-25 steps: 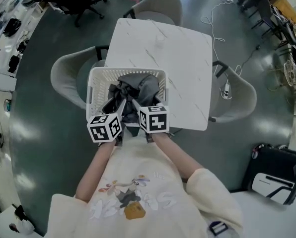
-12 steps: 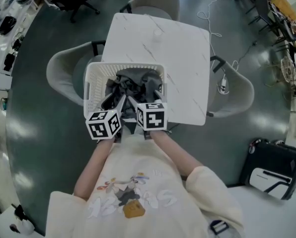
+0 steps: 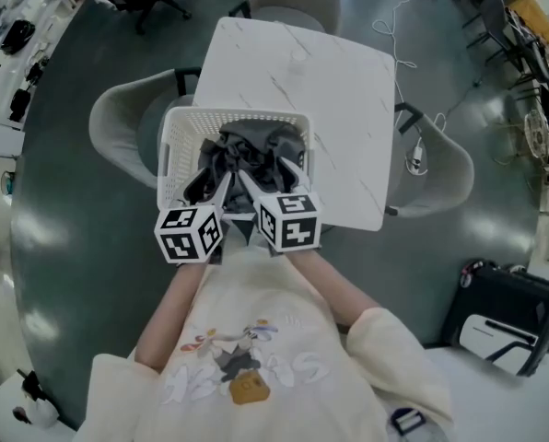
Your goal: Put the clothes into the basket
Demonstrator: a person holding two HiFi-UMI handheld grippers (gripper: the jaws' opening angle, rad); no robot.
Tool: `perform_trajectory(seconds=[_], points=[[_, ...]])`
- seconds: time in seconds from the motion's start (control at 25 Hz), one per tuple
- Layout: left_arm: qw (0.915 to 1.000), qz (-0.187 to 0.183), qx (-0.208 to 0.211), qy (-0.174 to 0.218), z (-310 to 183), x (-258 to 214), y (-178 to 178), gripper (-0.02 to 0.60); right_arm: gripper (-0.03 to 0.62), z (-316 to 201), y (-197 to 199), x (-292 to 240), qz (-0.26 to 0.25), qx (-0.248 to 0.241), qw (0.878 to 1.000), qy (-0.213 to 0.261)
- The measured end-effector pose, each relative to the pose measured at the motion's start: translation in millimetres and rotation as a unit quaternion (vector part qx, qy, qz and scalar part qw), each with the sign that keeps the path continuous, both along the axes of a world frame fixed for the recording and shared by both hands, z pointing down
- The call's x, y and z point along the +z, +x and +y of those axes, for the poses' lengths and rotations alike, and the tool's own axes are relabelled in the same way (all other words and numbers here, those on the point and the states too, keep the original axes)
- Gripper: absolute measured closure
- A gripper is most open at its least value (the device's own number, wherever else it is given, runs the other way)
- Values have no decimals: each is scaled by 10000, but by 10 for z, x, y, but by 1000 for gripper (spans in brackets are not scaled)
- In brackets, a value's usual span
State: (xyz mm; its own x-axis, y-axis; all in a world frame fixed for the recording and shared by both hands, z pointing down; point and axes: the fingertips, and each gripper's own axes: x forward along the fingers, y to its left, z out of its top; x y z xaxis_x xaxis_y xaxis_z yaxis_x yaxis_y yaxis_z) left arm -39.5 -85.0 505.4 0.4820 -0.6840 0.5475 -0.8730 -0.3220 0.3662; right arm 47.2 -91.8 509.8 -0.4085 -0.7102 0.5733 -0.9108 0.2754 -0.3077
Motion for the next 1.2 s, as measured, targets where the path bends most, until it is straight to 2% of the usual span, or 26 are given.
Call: perform_trajectory(seconds=[0.04, 0.12, 0.16, 0.36, 0.52, 0.64, 0.76, 0.84, 0.92, 1.2], points=[[9999, -50, 0, 100, 14, -43, -15, 390, 276, 2, -3, -32, -22, 26, 10000, 61], [9995, -107, 46, 299, 48, -134, -24, 390, 381, 6, 6, -69, -115, 125, 9998, 89], [9992, -119, 87, 380, 70, -177, -17, 390, 413, 11, 18, -78, -169, 179, 9997, 85], [9969, -195, 141, 753, 131, -404, -14, 390, 495, -18, 53, -264, -264, 218, 9983, 477], [9954, 145, 172, 931, 217, -591, 18, 405, 524, 38, -6, -536, -310, 34, 9952, 931], [9924, 70, 205, 1214, 271, -774, 28, 433, 526, 96, -97, -781, -390, -235, 9907, 1285], [9890, -9, 166, 1473, 314, -929, 17, 494, 526, 167, -141, -958, -348, -410, 9859, 1583], [9880, 120, 182, 1528, 322, -986, 20, 545, 530, 191, -170, -1018, -376, -479, 9842, 1661], [9883, 224, 210, 1496, 334, -990, 23, 568, 533, 214, -186, -1032, -490, -485, 9845, 1612], [9857, 204, 430, 1614, 425, -1102, 156, 571, 542, 267, -18, -1169, -568, -247, 9833, 1710]])
